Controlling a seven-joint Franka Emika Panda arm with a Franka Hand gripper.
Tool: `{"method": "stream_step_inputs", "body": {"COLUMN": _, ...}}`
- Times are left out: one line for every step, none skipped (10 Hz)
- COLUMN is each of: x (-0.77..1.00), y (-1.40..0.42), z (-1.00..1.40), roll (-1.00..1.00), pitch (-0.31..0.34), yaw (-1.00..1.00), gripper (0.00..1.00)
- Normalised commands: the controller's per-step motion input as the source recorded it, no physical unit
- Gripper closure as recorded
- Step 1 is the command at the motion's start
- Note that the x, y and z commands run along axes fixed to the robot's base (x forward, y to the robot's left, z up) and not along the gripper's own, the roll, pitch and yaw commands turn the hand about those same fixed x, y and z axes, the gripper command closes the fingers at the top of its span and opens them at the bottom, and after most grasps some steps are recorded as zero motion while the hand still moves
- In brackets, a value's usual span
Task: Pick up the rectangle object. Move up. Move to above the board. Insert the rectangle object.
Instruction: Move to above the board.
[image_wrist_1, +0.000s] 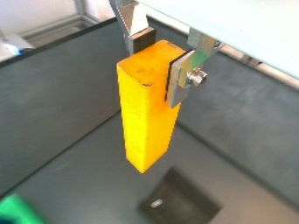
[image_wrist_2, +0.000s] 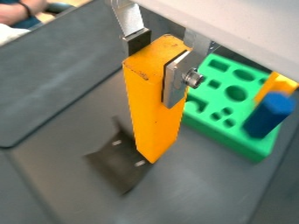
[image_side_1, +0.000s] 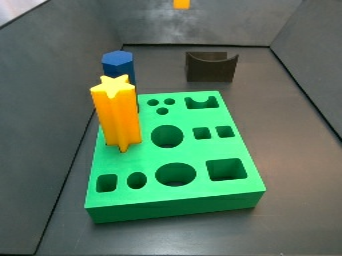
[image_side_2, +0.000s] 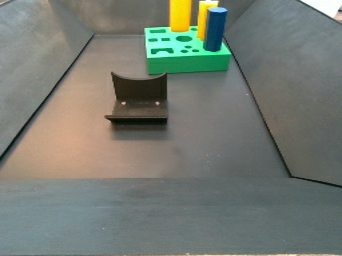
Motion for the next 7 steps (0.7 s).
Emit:
{"method": "stream_step_inputs", "body": {"x": -0.16, "y": -1.0, "z": 0.02, "roll": -0.15, "pitch": 0.281, "yaw": 0.04, "gripper": 1.0}}
{"method": "stream_step_inputs", "body": {"x": -0.16, "y": -1.0, "z": 0.02, "roll": -0.14, "pitch": 0.175, "yaw": 0.02, "gripper": 1.0}}
{"method": "stream_step_inputs", "body": {"x": -0.15, "y": -1.0, "z": 0.02, "roll": -0.07, "pitch": 0.109, "yaw": 0.02, "gripper": 1.0}}
{"method": "stream_step_inputs", "body": {"x": -0.15, "y": -1.0, "z": 0.03, "roll": -0.03, "pitch": 0.061, "yaw": 0.01, "gripper": 1.0}}
{"method": "stream_step_inputs", "body": {"x": -0.15, "y": -1.0, "z": 0.03, "roll": -0.02, "pitch": 0.037, "yaw": 0.01, "gripper": 1.0}}
{"method": "stream_step_inputs", "body": {"x": -0.15, "y": -1.0, "z": 0.04, "roll": -0.01, "pitch": 0.025, "yaw": 0.01, "gripper": 1.0}}
{"method": "stream_step_inputs", "body": {"x": -0.15, "y": -1.0, "z": 0.04, "roll": -0.02, "pitch": 0.019, "yaw": 0.01, "gripper": 1.0}}
